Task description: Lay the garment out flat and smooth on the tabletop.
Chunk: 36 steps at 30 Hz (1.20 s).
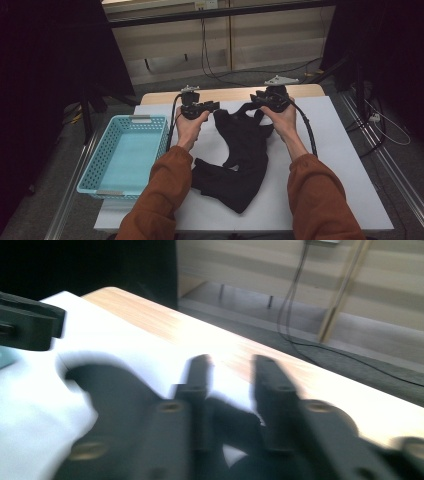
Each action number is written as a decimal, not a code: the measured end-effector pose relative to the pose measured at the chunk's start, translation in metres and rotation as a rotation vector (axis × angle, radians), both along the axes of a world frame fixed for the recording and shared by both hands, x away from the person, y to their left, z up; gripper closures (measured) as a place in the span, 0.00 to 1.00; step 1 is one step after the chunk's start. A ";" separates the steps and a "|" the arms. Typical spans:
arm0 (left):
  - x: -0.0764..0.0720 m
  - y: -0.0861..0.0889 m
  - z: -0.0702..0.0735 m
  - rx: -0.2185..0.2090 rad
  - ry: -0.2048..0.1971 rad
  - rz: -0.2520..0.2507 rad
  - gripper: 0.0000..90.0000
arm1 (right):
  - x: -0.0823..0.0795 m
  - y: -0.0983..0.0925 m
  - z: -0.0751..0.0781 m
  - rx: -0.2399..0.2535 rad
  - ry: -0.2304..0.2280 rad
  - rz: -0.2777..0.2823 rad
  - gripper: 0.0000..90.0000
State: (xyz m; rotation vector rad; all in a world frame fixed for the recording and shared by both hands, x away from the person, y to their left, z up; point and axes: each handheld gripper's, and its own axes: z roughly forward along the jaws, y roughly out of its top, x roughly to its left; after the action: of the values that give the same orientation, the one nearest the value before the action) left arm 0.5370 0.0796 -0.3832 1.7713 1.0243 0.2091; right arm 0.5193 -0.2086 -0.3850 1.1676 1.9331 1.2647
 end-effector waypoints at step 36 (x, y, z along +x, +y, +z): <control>-0.134 0.039 -0.030 0.124 -0.033 -0.173 0.29 | -0.171 0.059 -0.041 -0.123 0.181 0.438 0.70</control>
State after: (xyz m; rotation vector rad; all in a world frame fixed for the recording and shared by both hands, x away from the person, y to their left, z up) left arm 0.4026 0.1181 -0.4134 1.9516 0.8449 0.1966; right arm 0.3484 -0.1492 -0.4262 0.8469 2.4598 1.2606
